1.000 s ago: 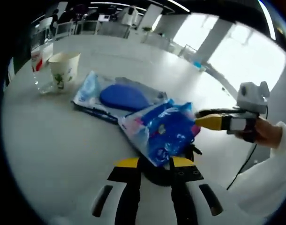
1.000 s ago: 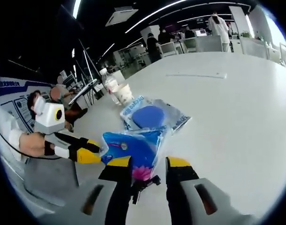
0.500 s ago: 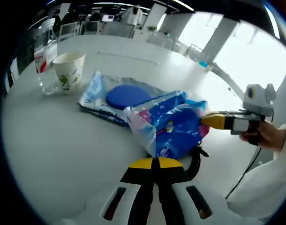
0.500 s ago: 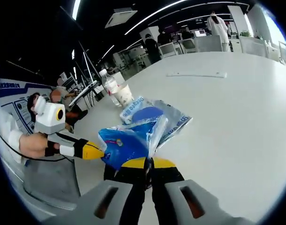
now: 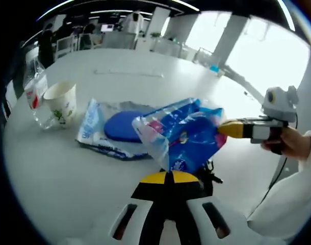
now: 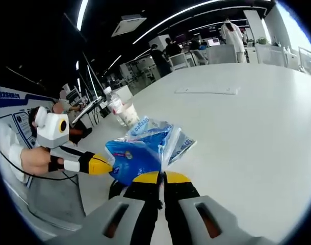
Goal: Arrange the tabletop items into an orderly group along one side of the table until the central work area is clear of visible clutter.
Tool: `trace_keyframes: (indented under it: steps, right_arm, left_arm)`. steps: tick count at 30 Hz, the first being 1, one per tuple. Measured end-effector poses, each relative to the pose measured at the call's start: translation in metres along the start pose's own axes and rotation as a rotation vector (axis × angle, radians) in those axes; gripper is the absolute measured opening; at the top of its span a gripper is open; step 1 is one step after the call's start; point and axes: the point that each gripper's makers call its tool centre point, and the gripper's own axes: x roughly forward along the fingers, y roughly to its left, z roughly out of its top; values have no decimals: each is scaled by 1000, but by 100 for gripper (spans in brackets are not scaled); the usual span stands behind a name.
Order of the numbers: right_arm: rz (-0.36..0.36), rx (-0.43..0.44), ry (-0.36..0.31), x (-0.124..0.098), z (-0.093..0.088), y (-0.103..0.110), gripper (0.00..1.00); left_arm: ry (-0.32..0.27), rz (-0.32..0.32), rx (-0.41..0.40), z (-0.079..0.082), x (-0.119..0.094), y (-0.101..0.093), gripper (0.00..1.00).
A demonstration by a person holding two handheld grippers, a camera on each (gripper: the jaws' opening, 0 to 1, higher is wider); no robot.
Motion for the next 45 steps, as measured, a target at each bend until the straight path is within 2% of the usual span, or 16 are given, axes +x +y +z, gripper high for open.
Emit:
trace_keyframes:
  steps: [7,10,15,30,35,38,45]
  right_arm:
    - [-49,22,-19,-15,5,-18,0]
    - [-75,46,-29,-22,6,-29,0]
    - [-103,85,-55,-31,8,-43,0]
    - [-164,133,-92,-52,17,-69,0]
    - [-194,170,-103,-58,18,-86,0]
    - [-214,212,-114,-60,19,-94,0]
    - [-225,208,-115,-60,23,-105,0]
  left_arm:
    - [30,-35,76,18,14,-16,0]
    - [53,-58,131,26,22,-24,0]
    - [71,-74,172,36,32,-32,0]
    - [149,-125,316,53,58,-56,0]
    - [161,-142,331,60,69,-65,0]
    - [159,-143,313,64,75,-68,0]
    - [175,-136,266,65,89,-70,0]
